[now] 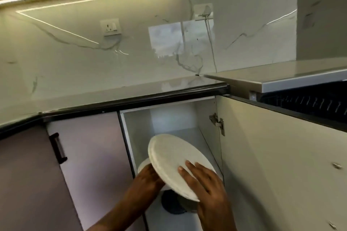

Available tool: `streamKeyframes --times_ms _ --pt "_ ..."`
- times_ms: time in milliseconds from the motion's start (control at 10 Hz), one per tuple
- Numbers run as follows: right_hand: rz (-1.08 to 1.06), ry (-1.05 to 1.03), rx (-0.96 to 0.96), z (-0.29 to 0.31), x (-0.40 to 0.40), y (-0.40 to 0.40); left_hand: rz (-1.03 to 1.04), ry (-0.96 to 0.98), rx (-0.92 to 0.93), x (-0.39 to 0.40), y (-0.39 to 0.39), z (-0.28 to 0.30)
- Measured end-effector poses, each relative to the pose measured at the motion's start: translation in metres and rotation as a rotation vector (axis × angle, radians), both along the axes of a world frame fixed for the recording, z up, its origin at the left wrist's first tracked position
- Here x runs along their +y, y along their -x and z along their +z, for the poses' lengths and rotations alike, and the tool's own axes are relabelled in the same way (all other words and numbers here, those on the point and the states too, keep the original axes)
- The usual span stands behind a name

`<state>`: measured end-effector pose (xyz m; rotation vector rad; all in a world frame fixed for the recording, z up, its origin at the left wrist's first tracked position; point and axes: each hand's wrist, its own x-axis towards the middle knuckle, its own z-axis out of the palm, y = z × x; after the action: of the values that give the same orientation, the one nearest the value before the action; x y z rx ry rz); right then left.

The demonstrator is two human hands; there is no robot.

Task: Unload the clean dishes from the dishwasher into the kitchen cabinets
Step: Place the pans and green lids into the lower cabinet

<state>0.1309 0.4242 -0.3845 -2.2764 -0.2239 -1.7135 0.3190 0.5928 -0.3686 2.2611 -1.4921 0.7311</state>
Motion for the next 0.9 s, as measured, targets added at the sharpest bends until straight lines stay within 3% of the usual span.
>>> streamKeyframes --times_ms 100,200,300,400,500,600,700,900 --pt "0.008 -0.143 0.091 -0.039 -0.035 -0.065 -0.043 -0.126 0.027 -0.036 -0.015 -0.008" --pt "-0.122 -0.176 0.364 -0.05 -0.066 -0.129 0.156 -0.264 -0.039 -0.069 -0.059 -0.025" --pt "-0.192 -0.255 0.536 -0.05 -0.08 -0.165 0.307 -0.262 0.043 -0.077 -0.079 -0.023" --pt "-0.298 -0.066 0.786 -0.055 -0.09 -0.194 0.488 -0.321 0.127 -0.069 -0.109 -0.025" --pt "-0.287 0.009 0.961 -0.06 -0.092 -0.206 0.513 -0.365 0.241 -0.066 -0.124 -0.033" --pt "-0.298 -0.044 0.906 -0.075 -0.085 -0.196 0.463 -0.256 0.382 -0.057 -0.119 -0.064" --pt "-0.336 -0.027 0.8 -0.086 -0.076 -0.188 0.408 -0.198 0.334 -0.054 -0.109 -0.093" --pt "-0.281 0.029 0.924 -0.072 -0.108 -0.25 0.499 -0.201 0.355 -0.107 -0.143 -0.093"
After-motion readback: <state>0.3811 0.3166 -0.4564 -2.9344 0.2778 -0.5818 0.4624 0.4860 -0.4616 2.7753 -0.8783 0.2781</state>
